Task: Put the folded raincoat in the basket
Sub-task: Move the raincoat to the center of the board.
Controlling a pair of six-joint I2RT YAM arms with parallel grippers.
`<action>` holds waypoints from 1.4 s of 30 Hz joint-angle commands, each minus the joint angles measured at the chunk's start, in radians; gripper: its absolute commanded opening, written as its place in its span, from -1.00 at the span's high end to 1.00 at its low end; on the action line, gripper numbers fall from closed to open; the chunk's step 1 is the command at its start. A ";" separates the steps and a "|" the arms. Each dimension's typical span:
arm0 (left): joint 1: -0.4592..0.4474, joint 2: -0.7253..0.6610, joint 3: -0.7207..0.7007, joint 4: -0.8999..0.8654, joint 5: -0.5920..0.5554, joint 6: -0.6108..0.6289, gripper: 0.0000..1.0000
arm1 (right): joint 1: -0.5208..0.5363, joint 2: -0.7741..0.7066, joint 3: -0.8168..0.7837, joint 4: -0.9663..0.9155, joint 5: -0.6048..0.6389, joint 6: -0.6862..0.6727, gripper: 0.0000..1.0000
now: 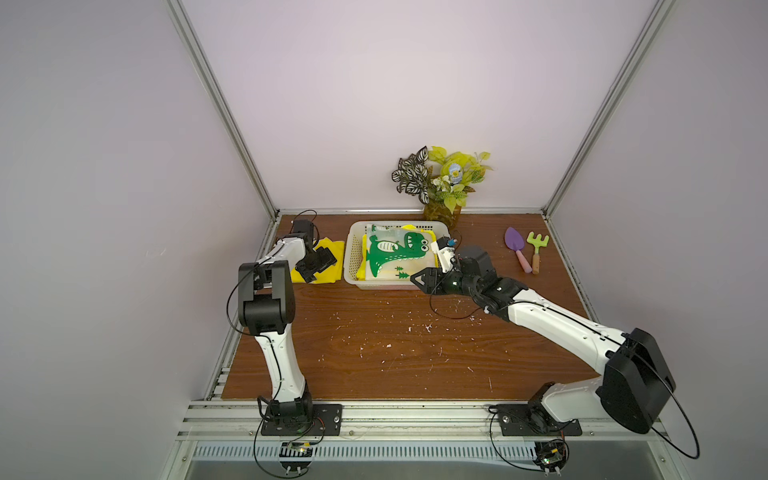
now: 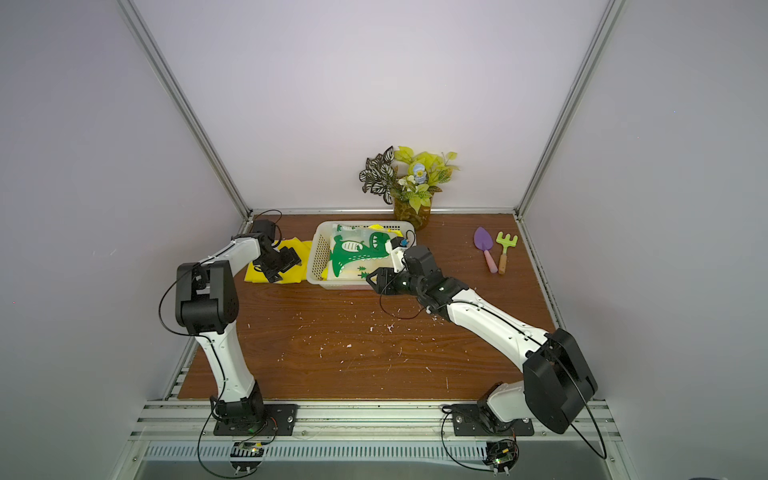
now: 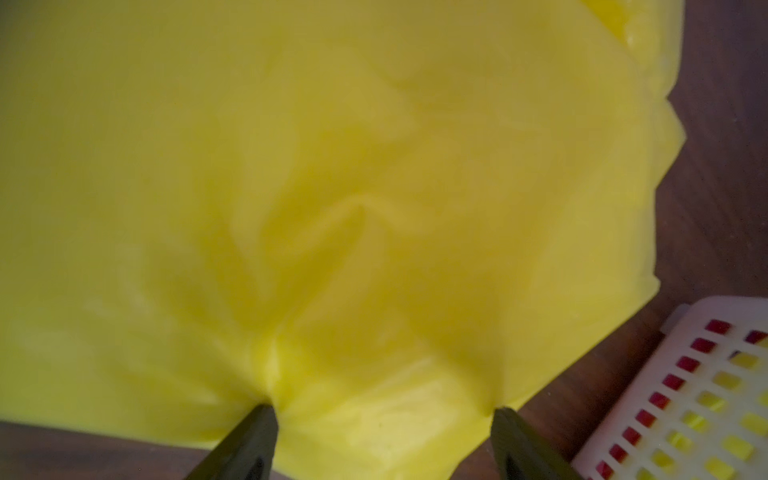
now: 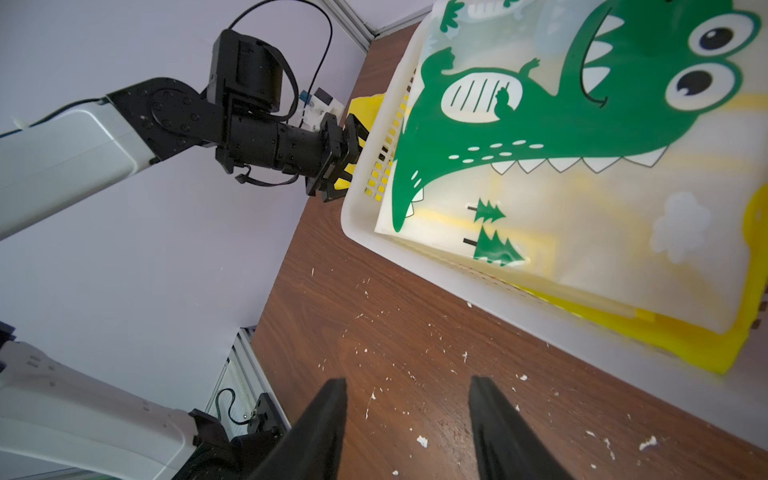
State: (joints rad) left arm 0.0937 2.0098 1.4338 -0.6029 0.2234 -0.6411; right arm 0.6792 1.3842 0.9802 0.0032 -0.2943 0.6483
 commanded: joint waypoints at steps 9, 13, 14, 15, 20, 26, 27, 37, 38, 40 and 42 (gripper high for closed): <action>0.016 -0.176 -0.339 -0.095 -0.014 0.052 -0.68 | 0.006 -0.089 -0.057 0.002 0.032 0.019 -0.08; 0.015 -0.316 -0.414 -0.095 0.005 0.054 -0.65 | 0.009 -0.097 -0.071 0.007 0.031 0.024 -0.08; 0.015 -0.346 -0.406 -0.095 0.017 0.055 -0.64 | 0.010 -0.096 -0.073 0.007 0.029 0.024 -0.07; 0.015 -0.374 -0.381 -0.095 0.033 0.059 -0.63 | 0.010 -0.097 -0.072 0.008 0.028 0.024 -0.06; 0.015 -0.365 -0.144 -0.095 0.094 0.069 -0.17 | 0.013 -0.091 -0.068 0.021 0.036 0.023 0.01; 0.020 -0.113 0.185 -0.143 0.092 0.051 1.00 | 0.013 -0.068 -0.035 0.018 0.035 0.011 0.13; 0.024 -0.056 0.235 -0.161 0.101 0.049 1.00 | 0.014 -0.065 -0.029 0.017 0.035 0.008 0.14; 0.075 0.175 0.377 -0.218 0.081 0.021 1.00 | 0.013 -0.036 -0.013 0.021 0.040 -0.004 0.18; 0.079 0.183 0.381 -0.218 0.083 0.021 1.00 | 0.013 -0.033 -0.016 0.027 0.037 0.000 0.18; 0.082 0.203 0.394 -0.233 0.077 0.020 1.00 | 0.013 -0.021 -0.020 0.036 0.029 0.009 0.18; 0.083 0.218 0.395 -0.256 0.070 0.024 1.00 | 0.013 -0.005 -0.020 0.046 0.014 0.017 0.19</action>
State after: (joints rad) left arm 0.1635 2.2227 1.7985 -0.8062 0.3115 -0.6140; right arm 0.6872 1.3628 0.9272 0.0082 -0.2668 0.6605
